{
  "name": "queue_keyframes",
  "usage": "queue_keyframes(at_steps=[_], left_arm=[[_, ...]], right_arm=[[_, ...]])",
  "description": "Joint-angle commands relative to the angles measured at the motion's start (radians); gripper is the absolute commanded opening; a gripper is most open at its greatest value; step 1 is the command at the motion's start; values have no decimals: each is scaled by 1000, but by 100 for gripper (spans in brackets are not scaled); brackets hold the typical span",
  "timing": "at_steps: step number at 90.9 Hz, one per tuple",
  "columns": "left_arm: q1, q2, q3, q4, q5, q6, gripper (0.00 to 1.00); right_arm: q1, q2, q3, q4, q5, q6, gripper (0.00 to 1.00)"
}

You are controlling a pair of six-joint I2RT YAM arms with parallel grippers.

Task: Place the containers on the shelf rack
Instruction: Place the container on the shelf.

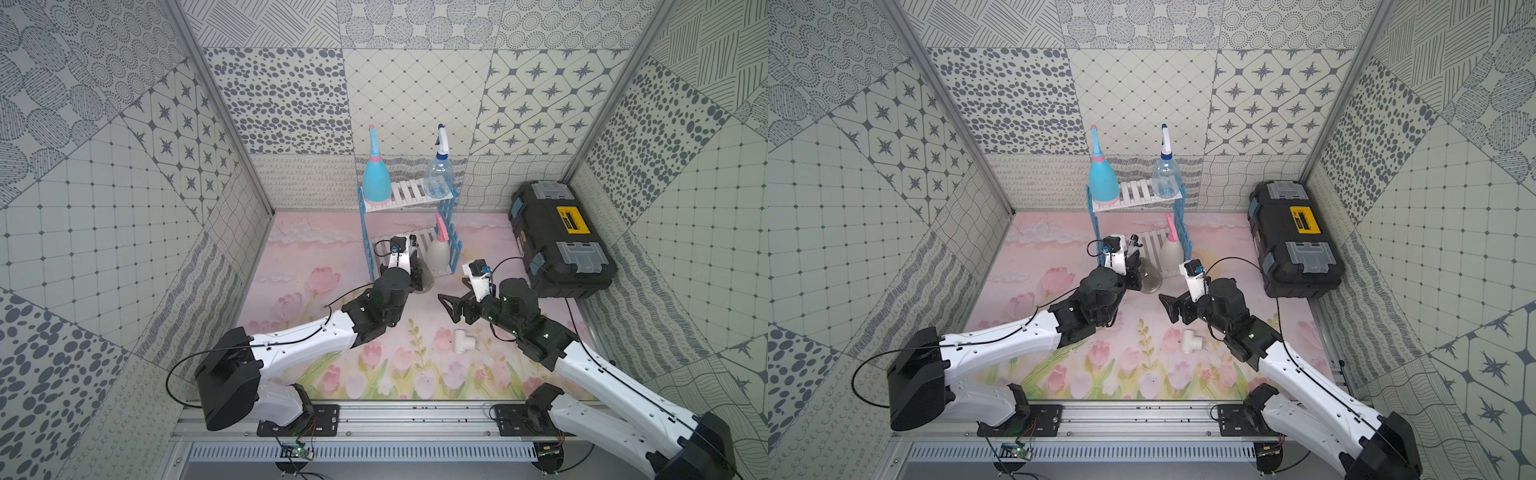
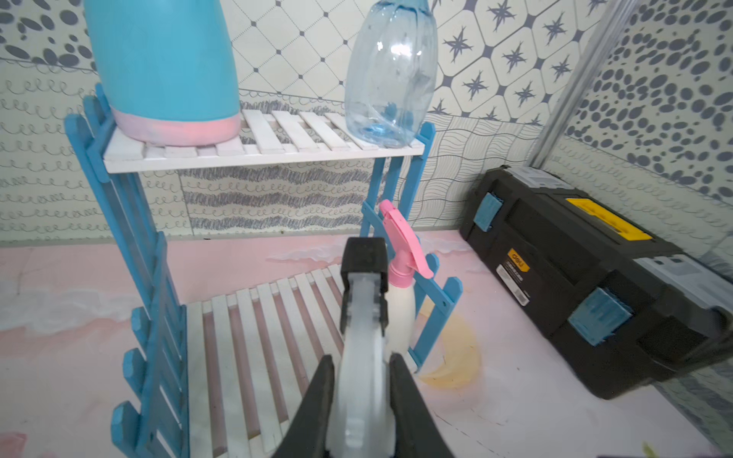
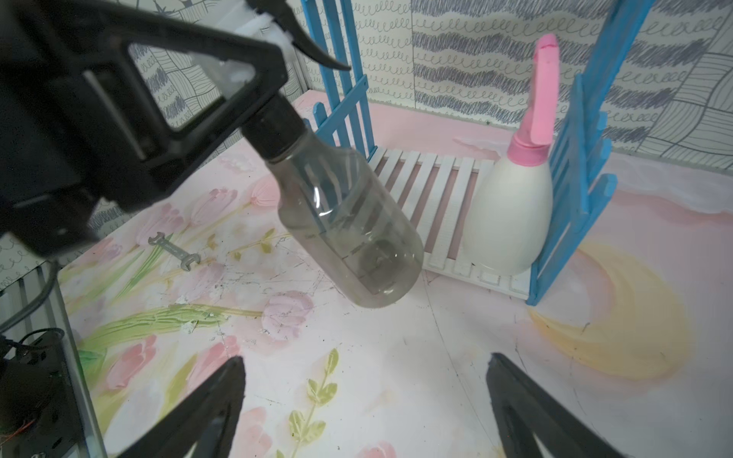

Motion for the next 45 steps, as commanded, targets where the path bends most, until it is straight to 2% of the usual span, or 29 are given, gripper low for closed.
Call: queue_keyframes(at_steps=[1,30,45], left_arm=[[54,75,103,-108,-120,92,7],[150,259,304,-278,-133,15,7],[181,309,337,-303,-130,-17,7]], right_arm=[[26,15,-1,137,53,-73,97],[36,5,-43,162,105,-79,97],[35,-8,-59,172,116,-82,97]])
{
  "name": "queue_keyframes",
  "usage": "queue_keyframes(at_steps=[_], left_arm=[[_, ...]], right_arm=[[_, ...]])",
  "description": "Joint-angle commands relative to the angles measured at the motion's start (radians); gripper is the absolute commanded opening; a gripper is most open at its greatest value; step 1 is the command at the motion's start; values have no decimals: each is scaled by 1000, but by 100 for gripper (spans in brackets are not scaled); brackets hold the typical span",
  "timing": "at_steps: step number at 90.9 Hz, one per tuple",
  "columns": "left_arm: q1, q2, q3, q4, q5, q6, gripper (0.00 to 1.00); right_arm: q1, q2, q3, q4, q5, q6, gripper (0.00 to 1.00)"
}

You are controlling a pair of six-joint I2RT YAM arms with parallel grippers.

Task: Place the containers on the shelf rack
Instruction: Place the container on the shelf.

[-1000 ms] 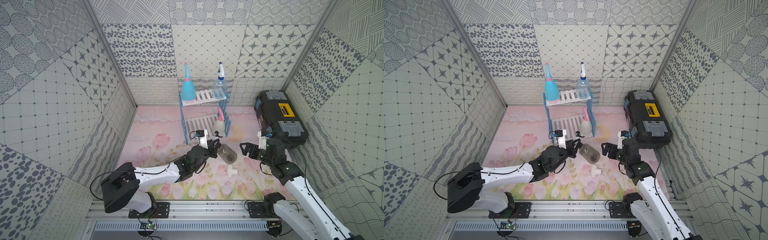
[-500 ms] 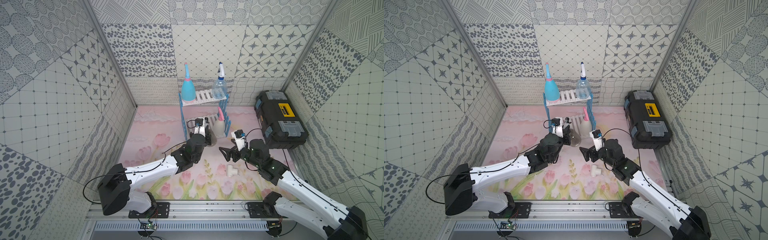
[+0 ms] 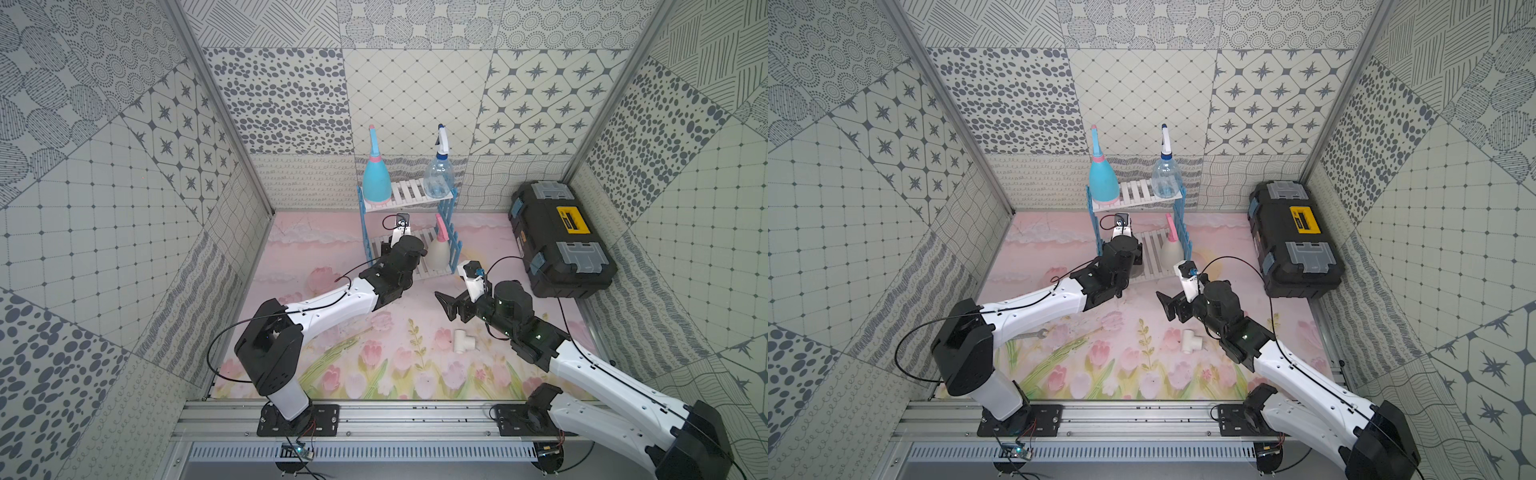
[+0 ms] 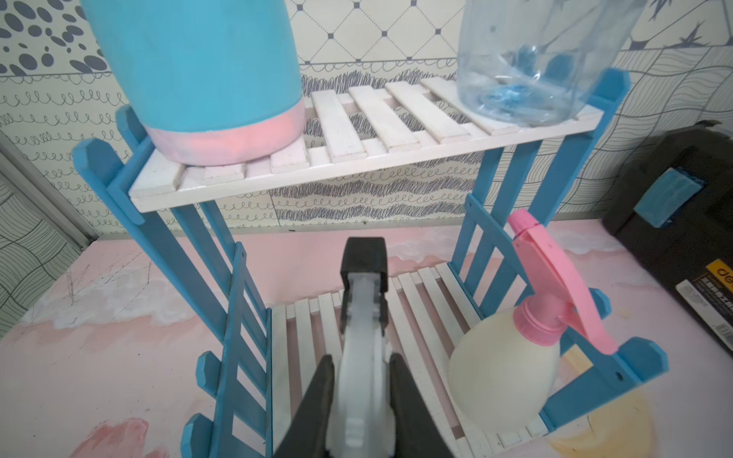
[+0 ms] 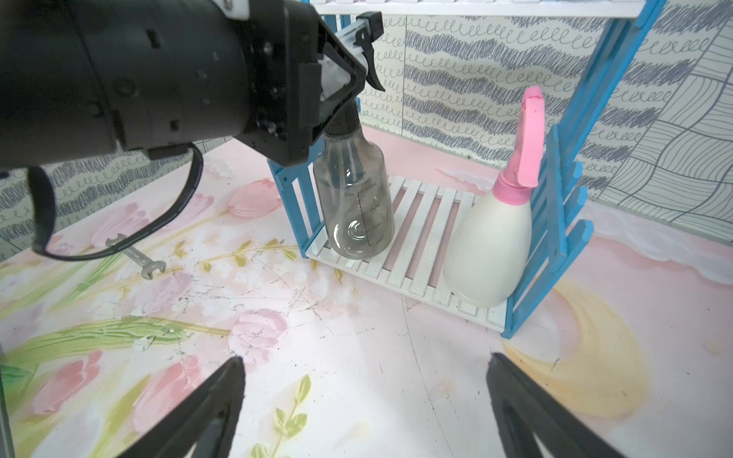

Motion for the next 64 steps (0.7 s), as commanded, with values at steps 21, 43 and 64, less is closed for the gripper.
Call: queue_keyframes(at_steps=[21,43,64], left_arm=[[80,78,37,-74,-18,-96,5],[94,109,29,-33,-1,-113,4],[106,120,6,-14,-3,-127,5]], right_arm=[[4,-25,-31,59,40,-9,97],[4,-24,-39,61,44,-1,97],[5,-32,-47,55,51,1,97]])
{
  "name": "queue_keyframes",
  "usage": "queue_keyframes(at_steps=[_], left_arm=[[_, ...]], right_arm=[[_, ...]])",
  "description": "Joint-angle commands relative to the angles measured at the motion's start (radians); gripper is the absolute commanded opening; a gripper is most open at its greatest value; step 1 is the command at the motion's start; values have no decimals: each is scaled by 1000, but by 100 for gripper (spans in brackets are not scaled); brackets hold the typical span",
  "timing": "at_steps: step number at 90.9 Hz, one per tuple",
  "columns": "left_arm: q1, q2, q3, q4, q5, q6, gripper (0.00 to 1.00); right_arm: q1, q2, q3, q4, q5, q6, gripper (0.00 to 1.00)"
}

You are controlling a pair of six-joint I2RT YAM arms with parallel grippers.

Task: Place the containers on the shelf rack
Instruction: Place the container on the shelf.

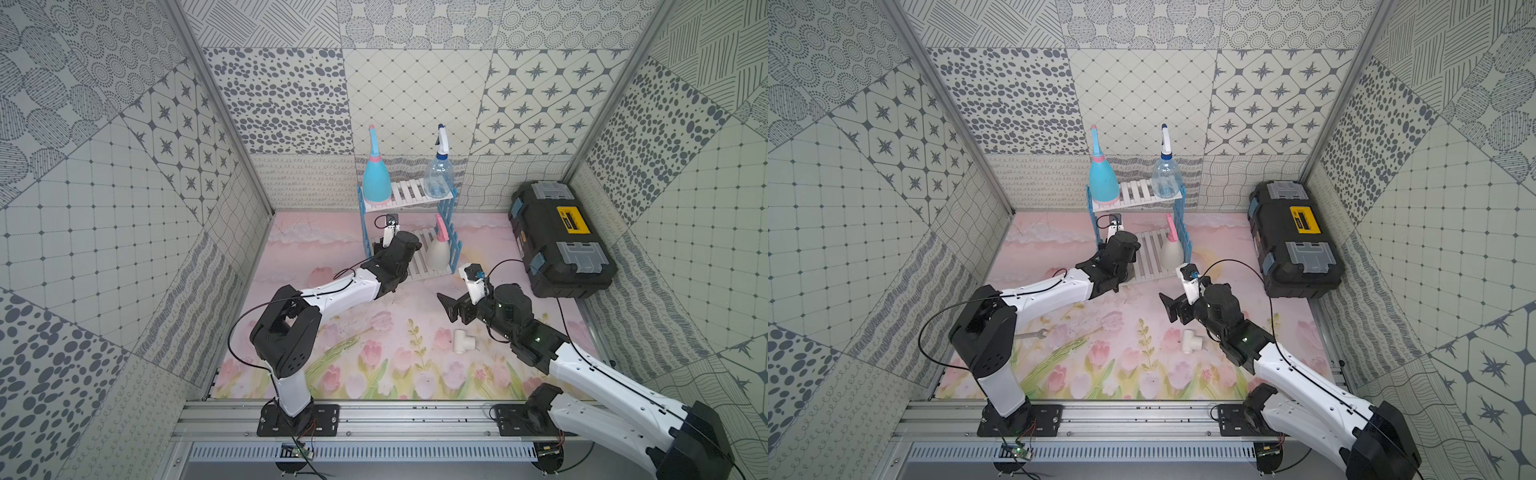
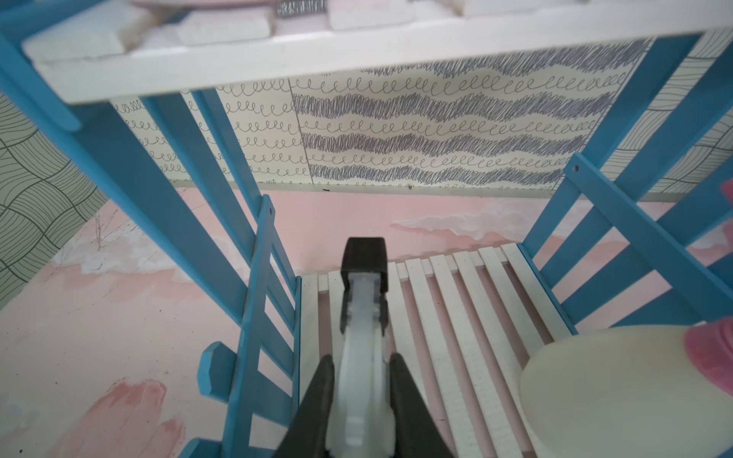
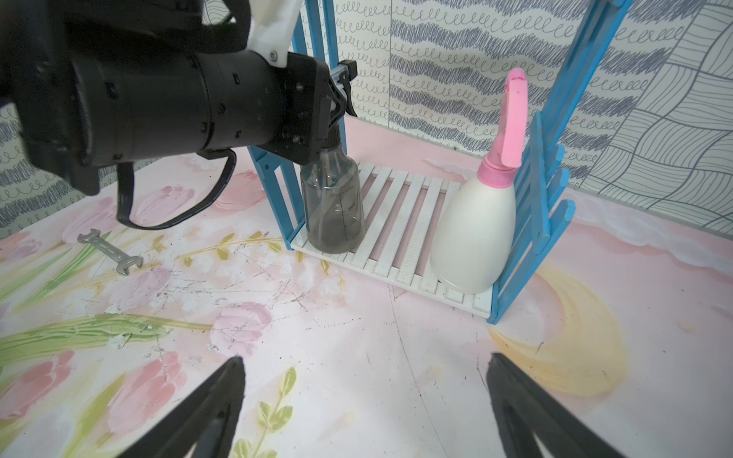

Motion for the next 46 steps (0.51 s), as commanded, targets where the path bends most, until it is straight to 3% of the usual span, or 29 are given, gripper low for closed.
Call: queue_keyframes(at_steps=[1,20,46], left_arm=[[12,13,-16,43,-3,-31,5],[18,22,-24,53,0,-41,9],[19,4,-37,73,1,-39,35]], right_arm=[[4,-22,-12,42,14,3,97],[5,-25,-12,38,16,4,97],[5,-41,-11,29,30,6,97]])
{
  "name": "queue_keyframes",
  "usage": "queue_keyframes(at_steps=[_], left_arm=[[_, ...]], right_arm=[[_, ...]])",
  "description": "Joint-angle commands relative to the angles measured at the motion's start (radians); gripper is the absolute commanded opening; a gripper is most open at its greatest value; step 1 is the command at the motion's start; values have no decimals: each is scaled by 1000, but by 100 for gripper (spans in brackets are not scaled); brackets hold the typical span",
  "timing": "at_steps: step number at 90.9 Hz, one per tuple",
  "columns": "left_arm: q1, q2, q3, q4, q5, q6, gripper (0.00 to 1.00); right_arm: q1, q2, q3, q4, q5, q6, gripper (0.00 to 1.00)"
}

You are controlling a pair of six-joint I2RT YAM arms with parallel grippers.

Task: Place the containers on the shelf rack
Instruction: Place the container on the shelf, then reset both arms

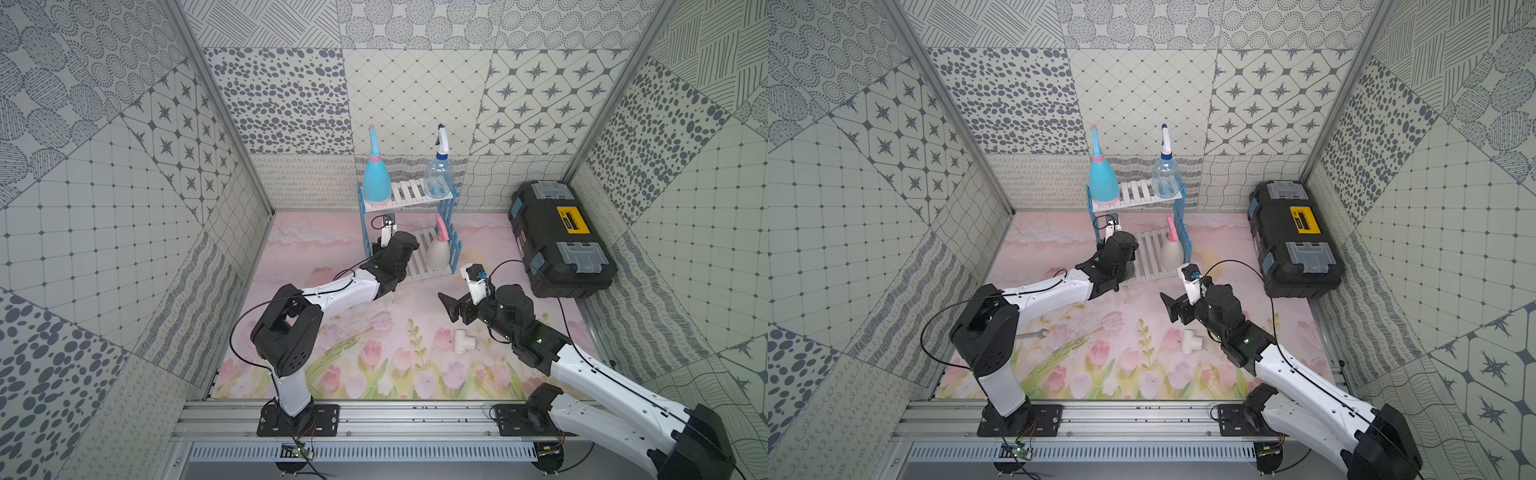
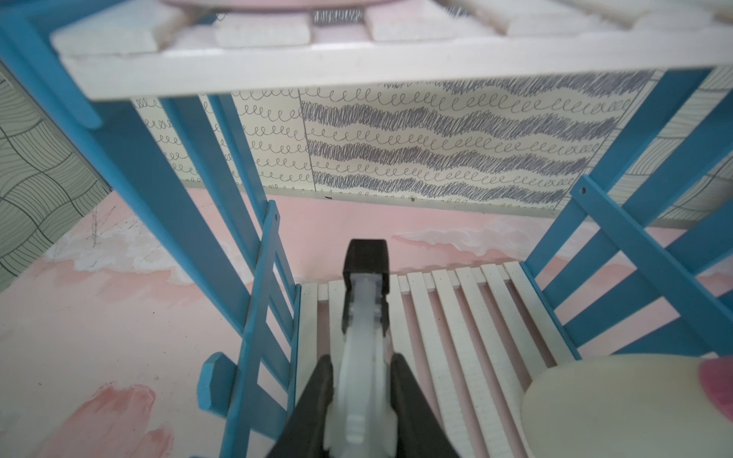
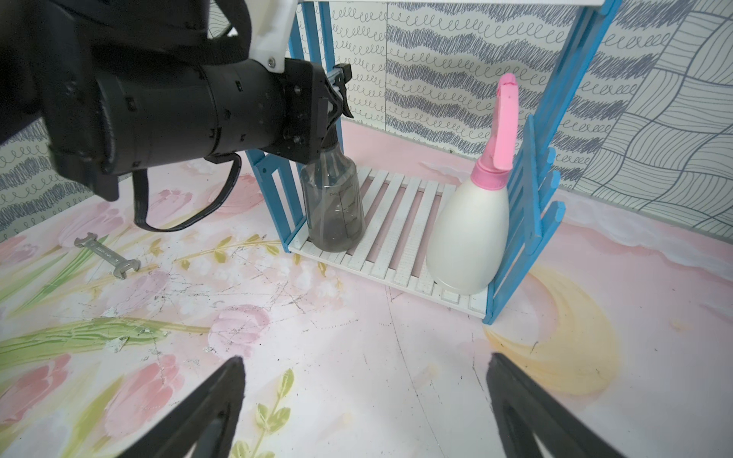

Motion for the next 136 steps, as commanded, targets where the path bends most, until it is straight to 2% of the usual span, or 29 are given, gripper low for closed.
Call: queue_keyframes(at_steps=[1,24,38,52,64,76,94,105,119,127,136], left_arm=[[6,-3,-15,4,5,-15,36],[6,-32,-33,38,7,9,50],[4,-74,-43,49,52,19,64],[3,-142,-72,63,141,42,76],[-1,-234,-122,53,266,74,84],[-1,-361,-226,110,406,118,86],[2,-554,-324,66,533,191,91],[33,-697,-439,70,609,255,97],[154,-878,-572,17,639,253,99],[262,-972,-676,48,639,225,99],[400,-1014,-779,100,633,166,99]], right_arm=[[5,-23,-10,29,18,5,97],[5,-38,-9,17,28,8,97],[5,-61,-9,7,40,13,97],[4,-102,-10,-6,58,22,97],[5,-140,-9,-12,77,29,97],[4,-169,-9,-16,100,41,97],[-26,-189,-4,-34,151,102,97],[-152,-192,-8,-68,117,203,97],[-468,-189,-66,-77,-120,345,97],[-621,-166,-91,-56,-201,338,97],[-699,-114,-92,-25,-201,273,97]])
